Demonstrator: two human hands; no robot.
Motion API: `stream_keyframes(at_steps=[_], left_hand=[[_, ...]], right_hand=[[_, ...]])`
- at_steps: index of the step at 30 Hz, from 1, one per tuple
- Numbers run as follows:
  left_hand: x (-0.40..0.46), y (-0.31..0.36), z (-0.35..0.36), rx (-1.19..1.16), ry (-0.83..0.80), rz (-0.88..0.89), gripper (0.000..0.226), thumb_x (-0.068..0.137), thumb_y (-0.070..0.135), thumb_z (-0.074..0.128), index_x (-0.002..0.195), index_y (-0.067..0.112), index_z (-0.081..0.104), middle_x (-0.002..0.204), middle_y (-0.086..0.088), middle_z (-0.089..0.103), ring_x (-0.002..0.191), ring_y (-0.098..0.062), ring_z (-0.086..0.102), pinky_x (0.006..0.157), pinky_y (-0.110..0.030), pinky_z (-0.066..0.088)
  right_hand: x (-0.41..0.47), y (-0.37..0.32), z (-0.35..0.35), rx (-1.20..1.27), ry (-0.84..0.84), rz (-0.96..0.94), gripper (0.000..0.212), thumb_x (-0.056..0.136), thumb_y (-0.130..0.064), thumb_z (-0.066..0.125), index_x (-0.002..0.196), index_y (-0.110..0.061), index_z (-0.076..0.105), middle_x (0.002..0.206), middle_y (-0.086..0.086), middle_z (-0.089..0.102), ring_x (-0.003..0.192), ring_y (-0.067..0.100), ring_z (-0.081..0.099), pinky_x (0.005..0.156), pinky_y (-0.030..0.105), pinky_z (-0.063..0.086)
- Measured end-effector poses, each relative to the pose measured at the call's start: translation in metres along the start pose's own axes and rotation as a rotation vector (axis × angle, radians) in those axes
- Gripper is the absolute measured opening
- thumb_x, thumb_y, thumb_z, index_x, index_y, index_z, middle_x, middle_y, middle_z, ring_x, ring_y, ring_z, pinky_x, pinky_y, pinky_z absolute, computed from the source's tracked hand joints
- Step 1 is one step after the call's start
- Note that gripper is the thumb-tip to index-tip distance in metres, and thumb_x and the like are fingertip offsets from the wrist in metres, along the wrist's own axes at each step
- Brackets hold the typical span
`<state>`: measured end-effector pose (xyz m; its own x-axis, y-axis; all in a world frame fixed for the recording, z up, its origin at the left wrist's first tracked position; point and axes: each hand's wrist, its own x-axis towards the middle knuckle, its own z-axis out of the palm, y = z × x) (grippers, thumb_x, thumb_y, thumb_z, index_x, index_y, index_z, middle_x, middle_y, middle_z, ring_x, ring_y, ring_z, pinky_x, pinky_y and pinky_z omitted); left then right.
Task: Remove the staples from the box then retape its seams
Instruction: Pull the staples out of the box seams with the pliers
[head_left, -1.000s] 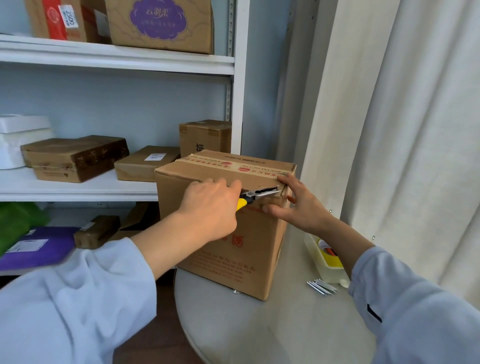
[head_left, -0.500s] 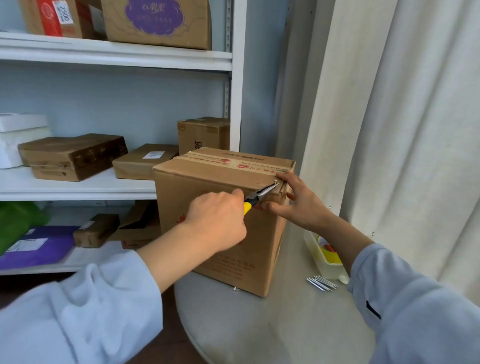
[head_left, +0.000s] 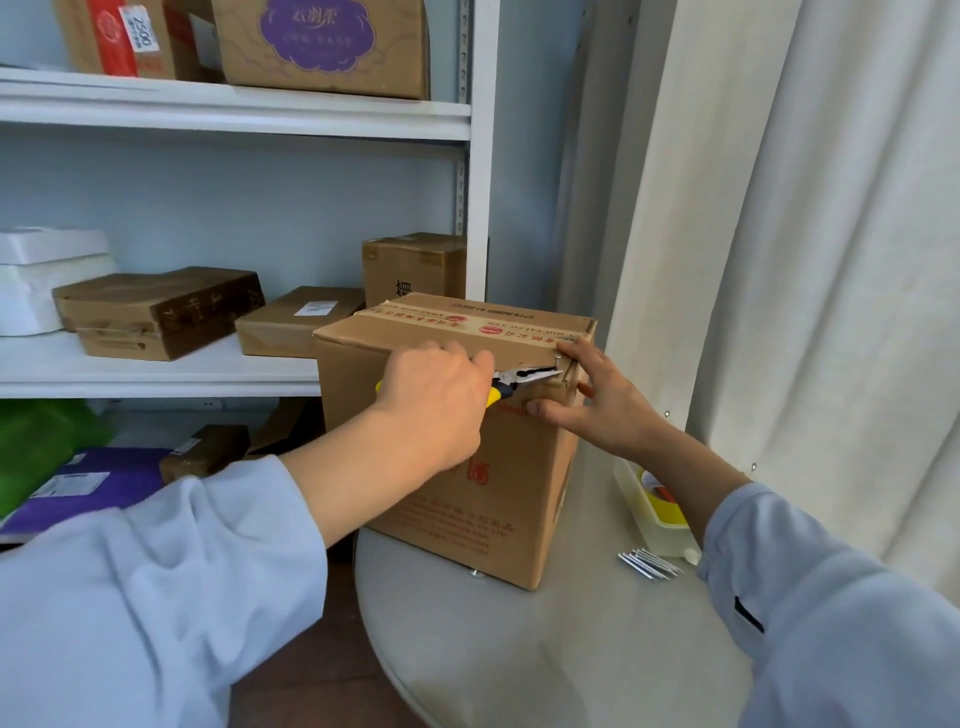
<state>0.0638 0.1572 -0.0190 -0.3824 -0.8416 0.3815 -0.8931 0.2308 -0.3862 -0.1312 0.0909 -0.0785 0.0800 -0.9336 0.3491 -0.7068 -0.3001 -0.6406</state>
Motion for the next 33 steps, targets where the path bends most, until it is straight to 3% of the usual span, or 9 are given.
stream_keyframes(at_steps=[3, 6, 10, 18, 22, 28, 33], left_hand=[[0.003, -0.003, -0.003, -0.042, -0.014, 0.018, 0.029, 0.087, 0.016, 0.051, 0.115, 0.015, 0.044, 0.091, -0.005, 0.050, 0.083, -0.024, 0.051, 0.062, -0.032, 0.036], [-0.001, -0.004, 0.005, -0.247, -0.084, 0.008, 0.021, 0.087, 0.016, 0.049, 0.108, 0.017, 0.045, 0.079, 0.000, 0.046, 0.074, -0.023, 0.047, 0.059, -0.032, 0.036], [-0.010, 0.005, 0.021, -0.451, -0.133, -0.051, 0.017, 0.088, 0.019, 0.048, 0.105, 0.018, 0.043, 0.080, 0.000, 0.048, 0.073, -0.024, 0.050, 0.058, -0.031, 0.037], [-0.002, -0.004, 0.005, -0.118, -0.026, 0.001, 0.027, 0.087, 0.019, 0.051, 0.113, 0.016, 0.044, 0.087, -0.004, 0.048, 0.077, -0.023, 0.049, 0.061, -0.032, 0.036], [-0.001, -0.003, 0.001, -0.067, -0.015, 0.006, 0.027, 0.087, 0.018, 0.050, 0.113, 0.016, 0.043, 0.086, -0.003, 0.042, 0.076, -0.022, 0.044, 0.061, -0.032, 0.037], [-0.002, -0.003, 0.006, -0.156, -0.032, 0.002, 0.023, 0.089, 0.018, 0.049, 0.112, 0.016, 0.047, 0.085, -0.003, 0.051, 0.073, -0.022, 0.046, 0.060, -0.032, 0.036], [-0.006, -0.002, 0.012, -0.312, -0.079, -0.036, 0.022, 0.090, 0.019, 0.048, 0.111, 0.017, 0.048, 0.083, 0.000, 0.045, 0.075, -0.023, 0.044, 0.063, -0.033, 0.036]], right_hand=[[0.000, -0.001, 0.001, 0.018, -0.004, 0.010, 0.100, 0.061, -0.067, 0.066, 0.145, -0.032, 0.028, 0.156, -0.004, 0.022, 0.140, 0.024, 0.031, 0.113, 0.050, 0.033], [-0.001, 0.000, 0.001, 0.006, 0.003, 0.016, 0.102, 0.057, -0.072, 0.063, 0.145, -0.034, 0.027, 0.156, -0.006, 0.023, 0.140, 0.023, 0.032, 0.112, 0.050, 0.034], [-0.001, -0.002, 0.001, 0.004, 0.008, 0.004, 0.099, 0.058, -0.070, 0.063, 0.144, -0.034, 0.029, 0.155, -0.006, 0.025, 0.138, 0.023, 0.034, 0.112, 0.049, 0.035], [-0.002, -0.004, 0.000, 0.002, -0.005, 0.003, 0.103, 0.056, -0.076, 0.060, 0.145, -0.035, 0.027, 0.154, -0.008, 0.025, 0.138, 0.022, 0.034, 0.110, 0.049, 0.037], [-0.002, -0.005, 0.000, 0.005, -0.006, 0.004, 0.099, 0.061, -0.070, 0.063, 0.145, -0.033, 0.027, 0.155, -0.006, 0.025, 0.138, 0.024, 0.034, 0.110, 0.049, 0.037], [-0.004, -0.008, 0.000, 0.001, -0.011, 0.013, 0.098, 0.063, -0.068, 0.063, 0.146, -0.033, 0.025, 0.155, -0.007, 0.024, 0.137, 0.023, 0.035, 0.110, 0.049, 0.037], [-0.007, -0.016, -0.006, -0.094, -0.045, 0.026, 0.093, 0.079, -0.052, 0.069, 0.152, -0.027, 0.016, 0.159, -0.005, 0.013, 0.143, 0.025, 0.025, 0.116, 0.045, 0.028]])
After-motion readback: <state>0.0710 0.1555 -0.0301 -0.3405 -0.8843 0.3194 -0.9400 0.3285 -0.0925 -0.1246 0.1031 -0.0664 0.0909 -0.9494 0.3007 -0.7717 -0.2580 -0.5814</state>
